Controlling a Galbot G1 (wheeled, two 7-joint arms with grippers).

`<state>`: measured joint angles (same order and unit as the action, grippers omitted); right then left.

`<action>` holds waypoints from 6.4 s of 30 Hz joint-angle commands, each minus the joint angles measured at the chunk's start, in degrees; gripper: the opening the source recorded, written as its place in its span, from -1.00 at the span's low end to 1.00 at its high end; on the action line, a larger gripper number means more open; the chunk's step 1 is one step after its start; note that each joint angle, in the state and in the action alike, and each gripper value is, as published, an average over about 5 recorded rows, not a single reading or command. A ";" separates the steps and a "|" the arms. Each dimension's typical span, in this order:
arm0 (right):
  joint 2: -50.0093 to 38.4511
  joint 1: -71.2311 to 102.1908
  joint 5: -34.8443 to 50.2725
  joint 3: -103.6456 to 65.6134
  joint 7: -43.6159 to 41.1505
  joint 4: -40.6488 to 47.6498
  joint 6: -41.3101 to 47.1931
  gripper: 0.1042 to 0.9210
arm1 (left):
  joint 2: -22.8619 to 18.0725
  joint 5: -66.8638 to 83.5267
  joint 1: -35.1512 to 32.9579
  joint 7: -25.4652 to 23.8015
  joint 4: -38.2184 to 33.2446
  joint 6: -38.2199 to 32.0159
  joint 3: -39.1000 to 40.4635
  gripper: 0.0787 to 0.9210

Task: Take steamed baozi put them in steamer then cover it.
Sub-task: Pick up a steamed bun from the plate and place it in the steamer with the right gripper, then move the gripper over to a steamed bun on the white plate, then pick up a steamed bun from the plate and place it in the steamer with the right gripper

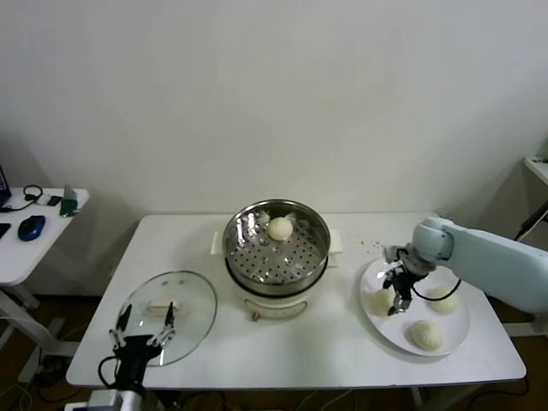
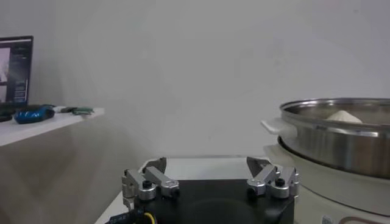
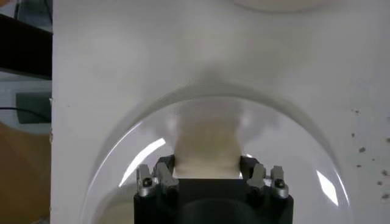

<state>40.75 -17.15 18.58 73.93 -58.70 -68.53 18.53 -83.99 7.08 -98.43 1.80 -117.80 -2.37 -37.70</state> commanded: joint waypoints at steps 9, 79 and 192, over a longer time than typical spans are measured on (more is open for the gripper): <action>7.64 -35.59 24.18 19.25 -1.72 3.27 -0.19 0.43 | -0.50 -1.96 -0.02 -0.18 -0.09 0.25 2.80 0.77; 16.40 -31.38 20.97 14.69 -2.81 -2.77 1.24 0.76 | 2.59 -1.18 0.97 -1.02 -1.48 1.18 1.97 0.77; 38.29 -17.21 -27.98 2.18 -11.81 0.69 -48.30 0.36 | 1.87 -4.09 -0.33 0.10 -2.53 3.04 1.16 0.77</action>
<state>71.29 -39.38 -3.56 78.56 -69.85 -68.60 -24.60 -82.15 2.93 -98.69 1.87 -120.29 0.62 -36.35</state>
